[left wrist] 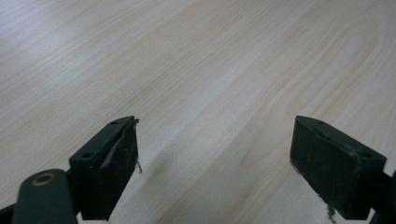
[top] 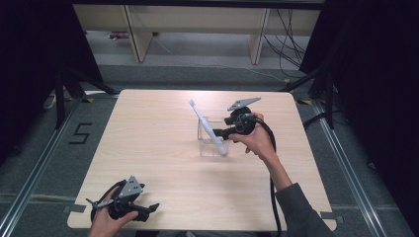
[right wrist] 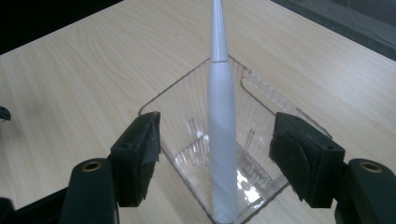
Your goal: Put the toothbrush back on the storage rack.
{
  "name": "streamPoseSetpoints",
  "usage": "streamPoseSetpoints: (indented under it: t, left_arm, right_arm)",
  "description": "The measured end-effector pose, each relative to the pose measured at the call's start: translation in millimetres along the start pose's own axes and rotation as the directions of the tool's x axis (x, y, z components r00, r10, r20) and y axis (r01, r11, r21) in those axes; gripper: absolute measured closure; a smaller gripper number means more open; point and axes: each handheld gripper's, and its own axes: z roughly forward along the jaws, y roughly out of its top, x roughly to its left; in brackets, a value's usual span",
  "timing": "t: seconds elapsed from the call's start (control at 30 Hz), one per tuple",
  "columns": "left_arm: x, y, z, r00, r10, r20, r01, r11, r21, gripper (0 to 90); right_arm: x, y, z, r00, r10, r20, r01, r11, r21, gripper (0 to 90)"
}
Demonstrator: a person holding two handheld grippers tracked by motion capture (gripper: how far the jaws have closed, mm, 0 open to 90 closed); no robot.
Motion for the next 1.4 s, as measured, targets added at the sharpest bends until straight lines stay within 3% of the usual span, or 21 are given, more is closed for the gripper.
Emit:
streamPoseSetpoints:
  t: [0.23, 0.27, 0.33, 0.4, 0.5, 0.53, 0.6, 0.7, 0.73, 0.83, 0.87, 0.9, 0.97, 1.0, 1.07, 1.27, 1.37, 1.4]
  left_arm:
    - [0.3, -0.4, 0.1, 1.0, 0.001, -0.001, -0.001, 1.0, 0.003, 14.9]
    - [0.3, -0.6, -0.1, 1.0, 0.0, -0.001, 0.0, 1.0, 0.004, 15.0]
    - [-0.2, -0.4, 0.1, 1.0, -0.002, 0.004, 0.002, 1.0, 0.001, 14.9]
    - [0.0, 0.0, -0.6, 0.9999, 0.011, 0.0, -0.011, 0.9999, 0.006, 14.9]
    - [-0.4, 0.0, -1.1, 0.9999, 0.008, 0.006, -0.008, 1.0, 0.0, 14.9]
    - [-0.4, -0.1, -1.3, 1.0, 0.0, 0.001, 0.0, 1.0, -0.002, 14.9]
    - [-0.7, 0.1, -1.4, 1.0, -0.001, 0.002, 0.001, 1.0, -0.005, 15.0]
    - [-1.4, 0.5, -2.0, 1.0, -0.001, 0.006, 0.001, 0.9999, -0.012, 14.9]
    - [-0.5, 0.7, -2.5, 0.9999, 0.011, 0.003, -0.011, 0.9999, -0.008, 14.9]
    - [-0.3, 0.5, -2.6, 1.0, 0.009, 0.002, -0.009, 0.9999, -0.008, 15.0]
    - [-0.5, 0.6, -2.7, 1.0, 0.009, 0.003, -0.009, 0.9999, -0.011, 14.9]
    - [-0.7, 0.8, -2.8, 1.0, 0.008, 0.003, -0.008, 0.9999, -0.012, 14.9]
    - [-0.8, 0.9, -2.7, 1.0, 0.008, 0.003, -0.008, 0.9999, -0.011, 15.0]
    - [-0.4, 0.8, -3.2, 0.9998, 0.016, 0.009, -0.016, 0.9999, -0.005, 15.0]
    - [-0.8, 0.8, -3.0, 0.9999, 0.012, 0.008, -0.012, 0.9999, -0.009, 14.9]
    - [-0.9, 0.7, -2.9, 1.0, 0.008, 0.002, -0.008, 0.9999, -0.012, 14.9]
    - [-1.0, 0.6, -2.9, 1.0, 0.009, 0.003, -0.009, 0.9999, -0.012, 14.9]
    - [-1.3, 0.4, -2.9, 1.0, 0.006, 0.003, -0.006, 0.9999, -0.012, 14.9]
  right_arm:
    - [-2.1, -6.7, -5.7, 1.0, -0.001, -0.005, 0.001, 0.9995, -0.031, 33.4]
    - [-1.0, -9.9, -7.1, 0.9996, 0.022, -0.015, -0.023, 0.9991, -0.037, 33.4]
    - [-1.8, -12.2, -7.4, 0.9994, 0.025, -0.024, -0.026, 0.9987, -0.044, 33.4]
    - [-4.3, -13.0, -9.9, 1.0, 0.005, -0.002, -0.005, 0.9988, -0.049, 33.4]
    - [-4.8, -14.5, -9.6, 0.9998, 0.006, -0.02, -0.007, 0.9986, -0.052, 33.4]
    - [-4.1, -14.7, -11.2, 0.9998, 0.017, 0.0, -0.017, 0.9986, -0.05, 33.3]
    - [-3.3, -14.9, -12.7, 0.9992, 0.037, -0.012, -0.038, 0.9979, -0.052, 33.2]
    - [-4.5, -15.6, -13.6, 0.9996, 0.025, -0.015, -0.026, 0.9976, -0.064, 33.1]
    - [-2.5, -17.1, -15.6, 0.9989, 0.044, -0.013, -0.045, 0.9972, -0.061, 32.8]
    - [-3.0, -19.1, -17.3, 0.9996, 0.028, 0.002, -0.028, 0.9983, -0.052, 32.6]
    - [-4.4, -20.6, -15.8, 0.9999, 0.007, 0.01, -0.006, 0.9971, -0.076, 32.5]
    - [-3.1, -22.0, -17.5, 0.9996, 0.029, -0.006, -0.029, 0.9978, -0.06, 32.2]
    - [-3.7, -23.7, -19.4, 0.9997, 0.021, 0.011, -0.02, 0.9983, -0.055, 31.6]
    - [-2.2, -24.6, -21.2, 0.9991, 0.041, 0.01, -0.041, 0.998, -0.047, 31.5]
    - [-3.3, -27.6, -23.1, 0.9998, 0.008, 0.02, -0.007, 0.9974, -0.072, 31.1]
    - [-1.2, -33.8, -30.7, 0.9996, 0.026, 0.013, -0.026, 0.9979, -0.06, 30.3]
    - [-3.3, -35.3, -33.0, 0.9997, 0.005, 0.023, -0.004, 0.9972, -0.074, 30.0]
    - [-1.5, -36.5, -34.4, 0.9991, 0.038, 0.016, -0.037, 0.9967, -0.072, 30.0]
